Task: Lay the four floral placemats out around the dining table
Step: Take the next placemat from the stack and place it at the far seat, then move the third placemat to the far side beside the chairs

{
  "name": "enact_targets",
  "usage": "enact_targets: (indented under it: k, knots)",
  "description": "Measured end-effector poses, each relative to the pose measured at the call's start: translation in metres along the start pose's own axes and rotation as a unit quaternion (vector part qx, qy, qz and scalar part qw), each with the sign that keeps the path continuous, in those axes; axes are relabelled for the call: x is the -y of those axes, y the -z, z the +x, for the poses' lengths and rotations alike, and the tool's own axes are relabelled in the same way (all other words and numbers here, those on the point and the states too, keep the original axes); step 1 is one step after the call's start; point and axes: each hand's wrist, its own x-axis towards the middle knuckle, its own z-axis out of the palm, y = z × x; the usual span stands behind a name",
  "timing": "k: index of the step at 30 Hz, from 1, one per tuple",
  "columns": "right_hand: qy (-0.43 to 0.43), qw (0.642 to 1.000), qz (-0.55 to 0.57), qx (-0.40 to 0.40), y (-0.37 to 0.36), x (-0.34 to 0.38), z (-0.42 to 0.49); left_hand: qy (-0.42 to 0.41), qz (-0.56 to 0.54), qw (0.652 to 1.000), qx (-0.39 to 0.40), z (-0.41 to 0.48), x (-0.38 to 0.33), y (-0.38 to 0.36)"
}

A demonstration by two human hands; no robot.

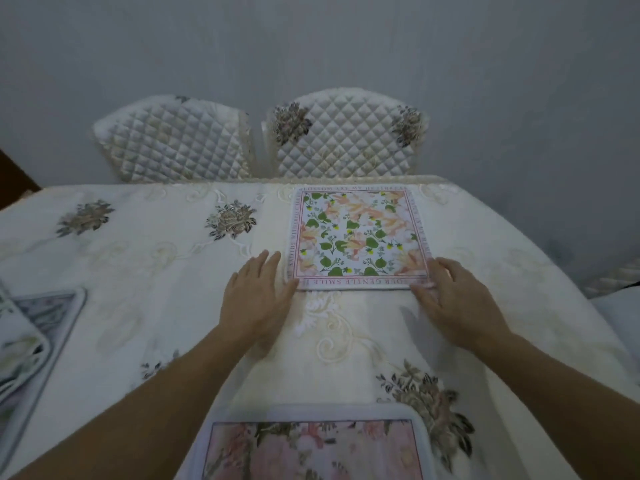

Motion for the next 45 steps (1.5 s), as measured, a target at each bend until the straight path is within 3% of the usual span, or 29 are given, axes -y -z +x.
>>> enact_targets:
  k: [4, 11, 21, 35, 45]
  knots:
    - [0.003, 1.000, 0.016, -0.014, 0.027, 0.028, -0.063, -0.040, -0.039, 0.998, -0.030, -0.062, -0.018, 0.032]
    - [0.068, 0.997, 0.034, -0.032, 0.075, 0.097, -0.173, -0.117, -0.015, 0.992, -0.050, -0.179, -0.049, 0.070]
    - [0.081, 0.995, 0.020, -0.048, 0.139, 0.147, -0.303, -0.139, 0.014, 0.986, -0.087, -0.321, -0.064, 0.132]
    - [0.102, 0.993, 0.037, -0.054, 0.171, 0.138, -0.399, -0.082, 0.072, 0.987, -0.120, -0.454, -0.091, 0.166]
    - [0.197, 0.977, 0.076, -0.015, 0.162, 0.249, -0.419, 0.023, 0.111, 0.980, -0.164, -0.527, -0.004, 0.217]
